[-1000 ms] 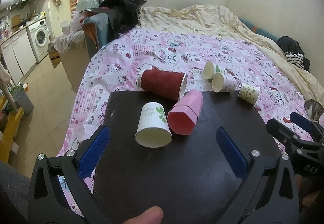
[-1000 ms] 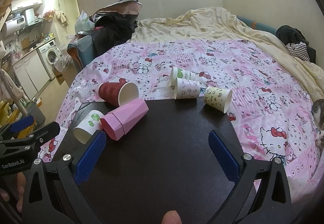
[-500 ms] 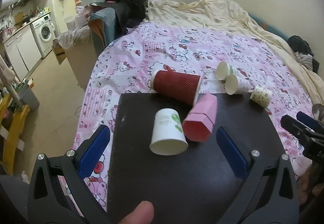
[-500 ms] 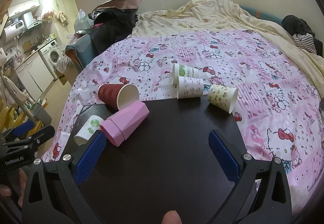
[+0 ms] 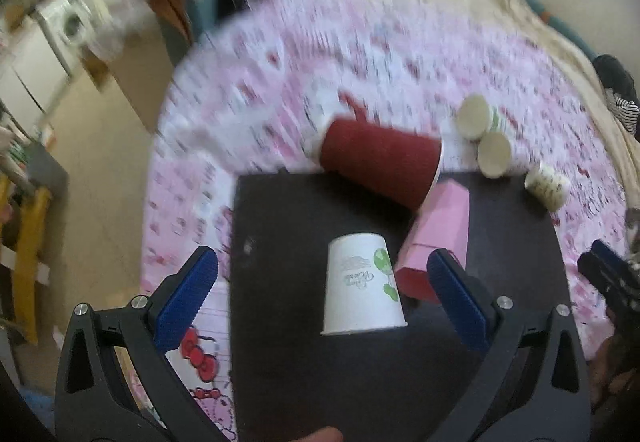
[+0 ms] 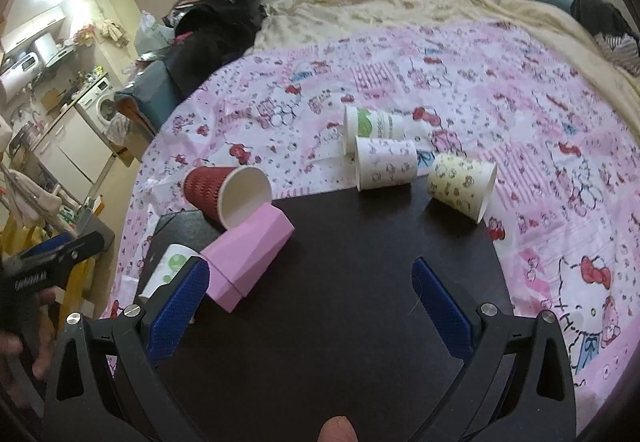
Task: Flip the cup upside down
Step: 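Move the left tool to the white green-print cup and grasp it, then lift the white cup with the left tool and rotate it onto its end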
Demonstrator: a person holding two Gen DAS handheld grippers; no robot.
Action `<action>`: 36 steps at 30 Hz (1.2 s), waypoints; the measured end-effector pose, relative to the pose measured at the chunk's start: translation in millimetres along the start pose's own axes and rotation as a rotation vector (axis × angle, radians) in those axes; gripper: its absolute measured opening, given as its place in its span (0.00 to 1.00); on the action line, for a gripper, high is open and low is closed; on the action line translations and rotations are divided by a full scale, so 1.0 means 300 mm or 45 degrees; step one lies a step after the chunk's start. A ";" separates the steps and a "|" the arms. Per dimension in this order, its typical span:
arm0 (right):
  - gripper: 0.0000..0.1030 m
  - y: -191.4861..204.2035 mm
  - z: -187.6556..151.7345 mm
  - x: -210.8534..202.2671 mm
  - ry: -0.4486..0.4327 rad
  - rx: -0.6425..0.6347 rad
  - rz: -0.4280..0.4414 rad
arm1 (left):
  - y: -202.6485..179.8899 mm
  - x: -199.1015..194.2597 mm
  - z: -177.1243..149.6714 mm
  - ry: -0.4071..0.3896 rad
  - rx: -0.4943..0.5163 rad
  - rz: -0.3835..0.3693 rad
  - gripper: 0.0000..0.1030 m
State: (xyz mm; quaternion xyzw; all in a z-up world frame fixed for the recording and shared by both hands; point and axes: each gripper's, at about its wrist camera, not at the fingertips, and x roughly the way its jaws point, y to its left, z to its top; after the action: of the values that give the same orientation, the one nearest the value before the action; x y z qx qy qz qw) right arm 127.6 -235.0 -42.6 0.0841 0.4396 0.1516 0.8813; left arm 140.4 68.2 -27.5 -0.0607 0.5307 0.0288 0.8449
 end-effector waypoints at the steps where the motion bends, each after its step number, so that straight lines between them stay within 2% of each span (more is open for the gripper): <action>1: 1.00 -0.010 -0.002 0.012 0.018 0.017 0.003 | 0.003 0.043 0.024 0.080 0.001 -0.023 0.97; 4: 1.00 -0.034 -0.003 0.044 0.068 0.071 0.016 | 0.006 0.153 0.066 0.252 -0.028 -0.058 0.90; 7: 1.00 -0.050 -0.008 0.056 0.084 0.088 0.009 | 0.023 0.263 0.081 0.424 -0.121 -0.091 0.84; 10: 1.00 -0.063 -0.014 0.063 0.096 0.104 -0.004 | 0.021 0.352 0.072 0.567 -0.188 -0.152 0.67; 20: 1.00 -0.061 -0.024 0.091 0.131 0.118 0.007 | -0.026 0.472 0.078 0.737 -0.152 -0.155 0.66; 23: 1.00 -0.055 -0.027 0.088 0.129 0.113 0.015 | -0.032 0.480 0.081 0.755 -0.156 -0.150 0.66; 28: 1.00 -0.049 -0.030 0.083 0.124 0.113 0.026 | -0.003 0.488 0.089 0.769 -0.274 -0.178 0.66; 30: 1.00 -0.047 -0.031 0.082 0.125 0.114 0.030 | 0.002 0.495 0.081 0.789 -0.312 -0.183 0.62; 36: 1.00 -0.036 -0.034 0.076 0.121 0.107 0.039 | 0.017 0.490 0.059 0.810 -0.332 -0.168 0.61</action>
State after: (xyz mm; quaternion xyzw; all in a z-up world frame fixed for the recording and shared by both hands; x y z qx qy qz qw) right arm 134.5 -237.3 -69.0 0.1205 0.4855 0.1504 0.8527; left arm 219.7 73.2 -152.5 -0.2083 0.7541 0.0212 0.6225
